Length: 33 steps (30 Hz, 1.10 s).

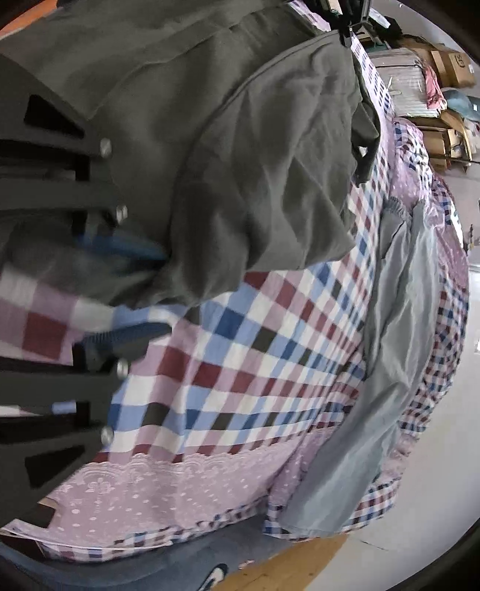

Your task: Fold clothes

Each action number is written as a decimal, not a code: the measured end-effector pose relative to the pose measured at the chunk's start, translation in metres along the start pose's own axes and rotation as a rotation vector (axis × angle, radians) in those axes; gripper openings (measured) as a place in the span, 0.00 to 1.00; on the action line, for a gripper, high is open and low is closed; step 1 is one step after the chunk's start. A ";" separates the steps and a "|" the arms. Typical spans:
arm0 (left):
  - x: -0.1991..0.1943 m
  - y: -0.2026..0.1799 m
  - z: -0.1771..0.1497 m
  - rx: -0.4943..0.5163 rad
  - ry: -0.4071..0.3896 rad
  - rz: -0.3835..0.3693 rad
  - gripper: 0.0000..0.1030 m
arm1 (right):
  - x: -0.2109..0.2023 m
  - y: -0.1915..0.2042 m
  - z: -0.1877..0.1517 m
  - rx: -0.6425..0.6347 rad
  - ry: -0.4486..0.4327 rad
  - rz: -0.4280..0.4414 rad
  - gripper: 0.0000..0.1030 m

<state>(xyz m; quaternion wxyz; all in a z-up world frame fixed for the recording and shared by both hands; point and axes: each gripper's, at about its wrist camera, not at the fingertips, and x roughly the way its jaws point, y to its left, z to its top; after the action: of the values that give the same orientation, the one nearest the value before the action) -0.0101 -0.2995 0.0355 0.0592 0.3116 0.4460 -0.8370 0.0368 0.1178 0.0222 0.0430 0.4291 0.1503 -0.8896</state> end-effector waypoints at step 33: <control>0.009 -0.012 -0.019 0.106 0.122 0.156 0.46 | -0.001 0.014 0.139 0.201 -0.012 0.278 0.31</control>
<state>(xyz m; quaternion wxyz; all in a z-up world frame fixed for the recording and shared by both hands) -0.0130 -0.2765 0.0309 0.0803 0.3986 0.3781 -0.8317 -0.0636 0.0624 0.1013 0.1236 0.4426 -0.0005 -0.8882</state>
